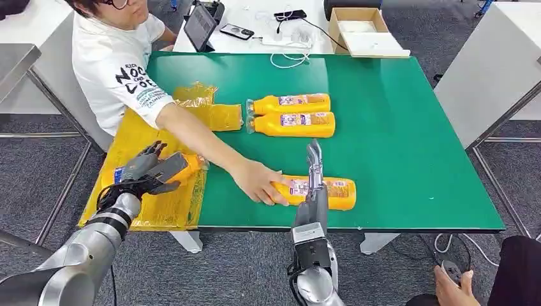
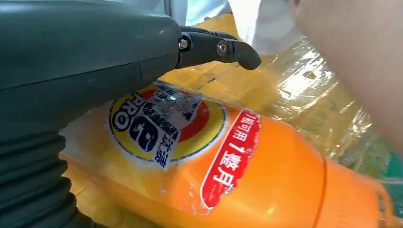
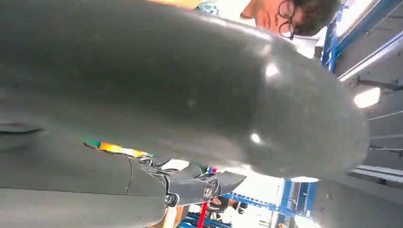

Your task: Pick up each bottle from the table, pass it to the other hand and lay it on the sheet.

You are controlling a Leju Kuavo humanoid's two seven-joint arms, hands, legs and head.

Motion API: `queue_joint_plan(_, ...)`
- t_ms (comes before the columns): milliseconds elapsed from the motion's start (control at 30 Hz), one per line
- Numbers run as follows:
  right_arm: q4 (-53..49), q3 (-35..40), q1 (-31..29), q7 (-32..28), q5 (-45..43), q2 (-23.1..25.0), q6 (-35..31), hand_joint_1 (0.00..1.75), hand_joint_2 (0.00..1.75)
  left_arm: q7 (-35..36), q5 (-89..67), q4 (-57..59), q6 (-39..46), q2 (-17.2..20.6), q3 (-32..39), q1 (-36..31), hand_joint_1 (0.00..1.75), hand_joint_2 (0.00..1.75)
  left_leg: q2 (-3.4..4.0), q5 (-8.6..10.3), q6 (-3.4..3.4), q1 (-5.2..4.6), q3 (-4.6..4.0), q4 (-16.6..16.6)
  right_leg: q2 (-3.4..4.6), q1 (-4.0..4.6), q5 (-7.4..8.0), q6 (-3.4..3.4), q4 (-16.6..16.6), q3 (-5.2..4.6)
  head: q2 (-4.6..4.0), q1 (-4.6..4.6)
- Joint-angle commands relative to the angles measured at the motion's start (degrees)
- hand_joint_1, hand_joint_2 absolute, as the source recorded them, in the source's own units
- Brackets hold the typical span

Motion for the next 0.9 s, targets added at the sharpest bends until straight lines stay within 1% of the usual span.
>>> queue_joint_plan(33,5.2,-1.3,-2.2,0.5,-0.1,-0.5,0.6,0.0,0.0,-1.4,3.3,4.0,-4.3,-1.7,4.9,0.6,0.0,0.0,0.12,-0.04,0.09,-0.03,0.3,-0.1,0.04,0.01,-0.01,-0.11,-0.1,0.28,0.0,0.0)
queue_joint_plan(167,6.1,-2.0,-2.5,0.7,-0.1,-0.3,1.2,0.0,0.0,-3.2,8.1,3.7,-7.2,-2.2,7.3,0.9,0.0,0.0,0.11,-0.03,0.07,-0.04,0.42,-0.1,0.04,0.0,-0.01,-0.09,-0.1,0.41,0.0,0.0)
queue_joint_plan(267,6.5,-2.4,-2.6,0.7,-0.1,-0.2,1.4,0.0,0.0,-5.4,12.7,3.5,-10.9,-2.5,9.8,0.8,0.0,0.0,0.07,-0.02,0.05,-0.03,0.45,-0.1,0.02,0.0,0.0,-0.07,-0.1,0.44,0.0,0.0)
queue_joint_plan(367,7.0,-2.6,-2.6,0.6,-0.1,-0.1,1.9,0.0,0.0,-9.7,20.1,1.9,-15.0,-3.7,13.8,1.1,0.0,0.0,0.12,-0.01,0.07,-0.05,0.58,-0.1,0.05,-0.01,0.01,-0.1,-0.1,0.53,0.0,0.0)
queue_joint_plan(400,6.9,-2.6,-2.5,0.6,0.2,-0.3,2.1,0.0,0.0,-11.8,22.3,0.7,-13.2,-4.4,14.2,1.3,0.0,0.0,0.09,0.0,0.09,-0.05,0.6,-0.1,0.01,-0.01,0.01,-0.12,-0.1,0.56,0.0,-0.02)
queue_joint_plan(467,6.2,-2.9,-1.9,1.7,1.5,-0.6,2.1,0.0,0.0,-17.6,29.3,-3.3,-6.7,-7.2,16.4,1.9,0.0,0.0,0.06,0.0,0.1,-0.05,0.6,-0.1,-0.02,-0.01,0.01,-0.12,-0.1,0.58,0.0,0.0)
queue_joint_plan(500,6.1,-2.8,-1.7,3.4,3.2,-1.1,2.1,0.0,0.0,-21.3,34.4,-7.0,-3.0,-9.1,18.2,2.7,0.0,0.0,0.0,0.0,0.08,-0.03,0.54,-0.1,-0.06,0.0,-0.01,-0.08,-0.1,0.54,0.0,-0.02)
queue_joint_plan(533,6.3,-3.1,-1.6,4.2,4.1,-1.3,2.4,0.0,0.0,-22.6,38.5,-11.7,-1.6,-10.5,17.0,4.1,0.0,0.0,-0.12,0.01,0.14,-0.03,0.55,-0.1,-0.22,0.02,-0.03,-0.11,-0.1,0.6,0.0,0.0)
queue_joint_plan(567,7.6,-2.5,-2.2,7.2,6.9,-2.2,3.2,0.0,0.0,-25.1,44.1,-19.8,2.9,-12.5,16.7,6.6,0.0,0.0,-0.18,0.02,0.1,-0.02,0.44,-0.1,-0.25,0.02,-0.04,-0.06,-0.1,0.49,0.0,0.02)
queue_joint_plan(600,8.5,-2.4,-2.7,8.4,8.3,-2.7,3.6,0.0,1.75,-25.1,46.5,-27.2,5.8,-13.2,13.5,9.3,0.0,0.0,-0.09,-0.03,0.12,0.0,0.46,0.0,-0.18,0.04,-0.05,-0.09,-0.1,0.5,0.0,-0.02)
queue_joint_plan(633,9.4,-2.3,-3.2,9.4,9.7,-3.2,4.0,0.0,1.75,-25.1,47.9,-33.9,10.8,-12.8,8.7,12.5,0.0,0.0,-0.05,-0.01,0.09,0.01,0.35,0.0,-0.11,0.04,-0.01,-0.04,-0.1,0.36,0.0,0.02)
queue_joint_plan(667,10.7,-2.0,-4.0,10.8,11.4,-4.0,4.5,0.0,1.75,-25.1,47.8,-39.2,14.8,-12.5,5.8,14.7,0.0,1.75,0.09,-0.08,0.14,0.0,0.43,-0.1,-0.01,0.04,-0.01,-0.06,-0.2,0.43,0.0,0.02)
queue_joint_plan(700,11.7,-2.6,-4.7,11.8,12.8,-4.8,4.4,0.0,1.75,-25.1,48.6,-46.3,21.2,-11.6,0.8,18.4,0.0,1.75,0.15,-0.05,0.1,0.0,0.36,-0.1,0.08,0.03,0.04,-0.03,-0.2,0.34,0.0,0.0)
queue_joint_plan(733,12.7,-2.9,-5.6,13.6,15.3,-6.0,4.7,0.0,1.75,-25.1,49.4,-50.3,24.7,-10.4,-3.4,21.0,0.0,1.75,0.15,-0.12,0.14,-0.03,0.44,-0.1,0.05,0.02,-0.03,-0.07,-0.1,0.44,0.0,0.02)
queue_joint_plan(767,12.8,-3.7,-6.1,14.5,17.0,-7.0,4.4,0.0,1.75,-25.1,47.3,-52.6,29.3,-9.8,-5.9,22.6,0.0,1.75,0.23,-0.12,0.08,-0.01,0.38,0.0,0.16,0.03,0.0,-0.05,-0.1,0.34,0.0,0.0)
queue_joint_plan(800,13.0,-3.9,-6.4,15.7,18.3,-7.5,3.9,0.0,1.75,-25.1,46.3,-54.2,29.3,-10.2,-5.7,23.3,0.0,1.75,0.32,-0.19,0.12,-0.02,0.52,-0.1,0.22,0.03,-0.04,-0.07,-0.2,0.46,0.0,0.0)
queue_joint_plan(833,12.7,-4.7,-6.7,15.4,17.7,-8.5,4.6,0.0,1.75,-25.1,45.8,-55.3,29.3,-10.8,-5.9,24.4,0.0,1.75,0.16,-0.1,0.08,-0.01,0.3,0.0,0.08,0.03,0.0,-0.04,-0.1,0.29,0.0,0.0)
queue_joint_plan(900,13.4,-4.5,-7.4,18.3,20.9,-9.8,5.6,0.0,1.75,-25.1,44.6,-56.9,29.3,-11.7,-5.3,25.4,0.0,1.75,0.11,-0.17,0.12,-0.04,0.38,0.0,0.0,0.02,-0.09,-0.08,-0.1,0.38,0.0,-0.07)
